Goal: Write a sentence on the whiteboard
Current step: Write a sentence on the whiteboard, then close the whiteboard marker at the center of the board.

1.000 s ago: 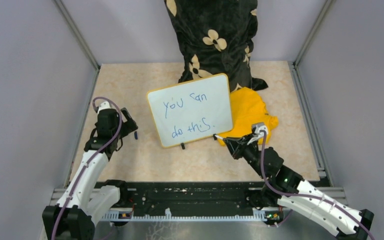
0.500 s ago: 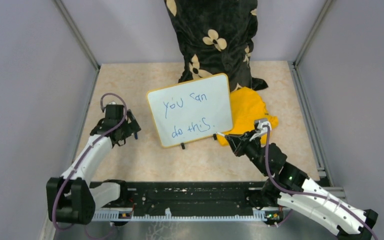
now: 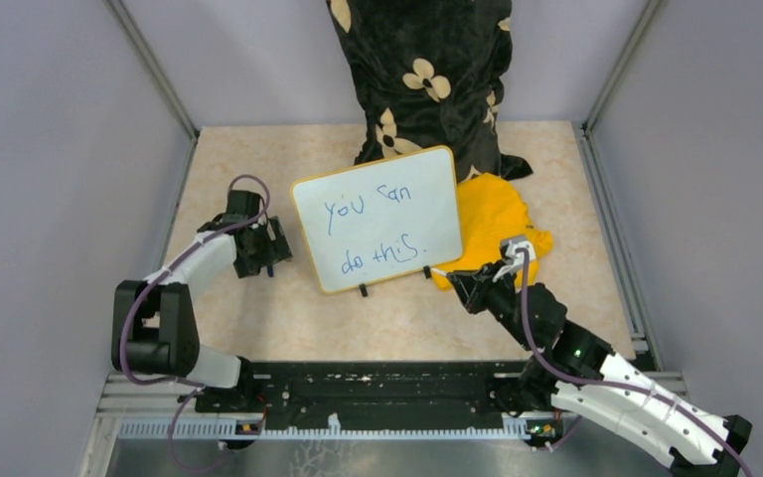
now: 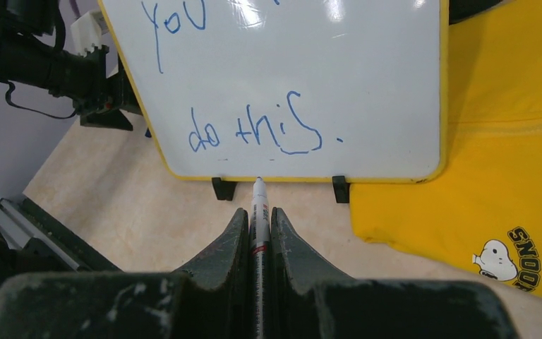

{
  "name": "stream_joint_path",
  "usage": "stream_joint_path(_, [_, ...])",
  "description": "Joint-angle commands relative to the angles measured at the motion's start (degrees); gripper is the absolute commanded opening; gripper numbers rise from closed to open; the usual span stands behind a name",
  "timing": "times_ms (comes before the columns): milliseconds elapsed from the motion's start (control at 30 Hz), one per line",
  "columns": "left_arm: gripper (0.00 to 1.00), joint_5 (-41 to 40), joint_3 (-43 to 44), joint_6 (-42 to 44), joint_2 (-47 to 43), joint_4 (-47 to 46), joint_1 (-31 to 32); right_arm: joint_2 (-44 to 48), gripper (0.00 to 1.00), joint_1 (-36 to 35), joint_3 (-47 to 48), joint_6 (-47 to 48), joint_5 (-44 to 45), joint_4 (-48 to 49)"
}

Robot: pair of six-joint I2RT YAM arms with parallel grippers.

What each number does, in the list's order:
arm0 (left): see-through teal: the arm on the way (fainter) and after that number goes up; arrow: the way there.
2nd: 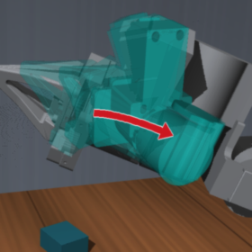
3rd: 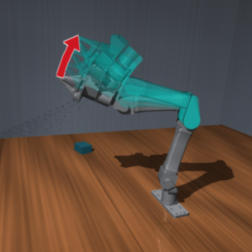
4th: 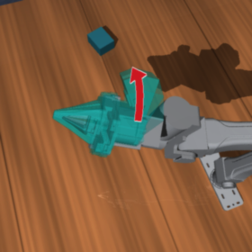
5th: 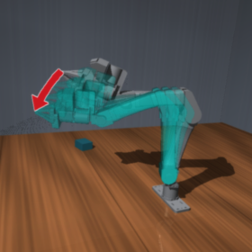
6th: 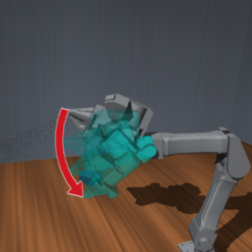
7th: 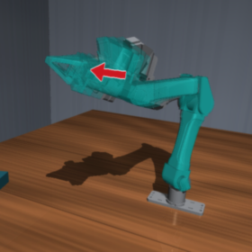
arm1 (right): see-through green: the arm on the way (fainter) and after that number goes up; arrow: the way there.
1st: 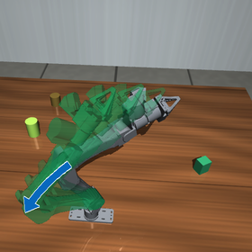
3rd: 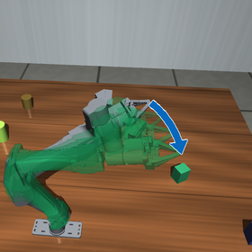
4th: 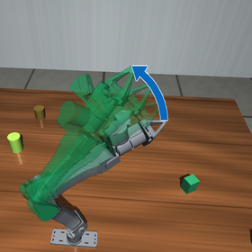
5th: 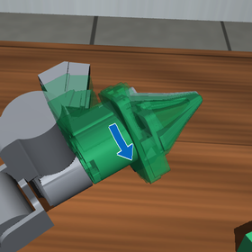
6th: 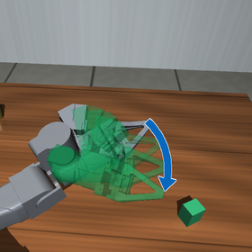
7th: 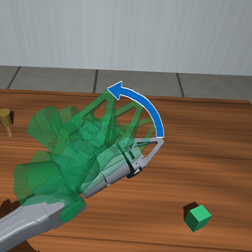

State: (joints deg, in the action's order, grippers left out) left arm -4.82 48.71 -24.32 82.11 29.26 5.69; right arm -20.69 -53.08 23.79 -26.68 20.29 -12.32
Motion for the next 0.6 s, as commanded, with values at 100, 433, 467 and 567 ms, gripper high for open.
stream_joint_path(100, [0.86, -0.66, 0.05, 1.32, 5.12, -0.71, 0.11, 3.53, 0.00, 0.21, 0.69, 0.75, 0.52, 2.65])
stream_joint_path(433, [0.97, -12.14, 3.44, -6.40, 4.26, 3.57, 0.12, 3.75, 0.00, 0.26, 0.28, 1.58, 2.06, 3.82])
stream_joint_path(467, [0.98, -11.69, 4.39, -5.85, 4.39, 4.35, 0.11, 3.68, 0.00, 0.26, 0.52, 1.67, 2.11, 3.87])
stream_joint_path(567, [0.99, -10.77, 4.22, -3.21, 3.05, 3.17, 0.11, 3.72, 0.00, 0.26, 1.28, 2.04, 2.24, 3.43])
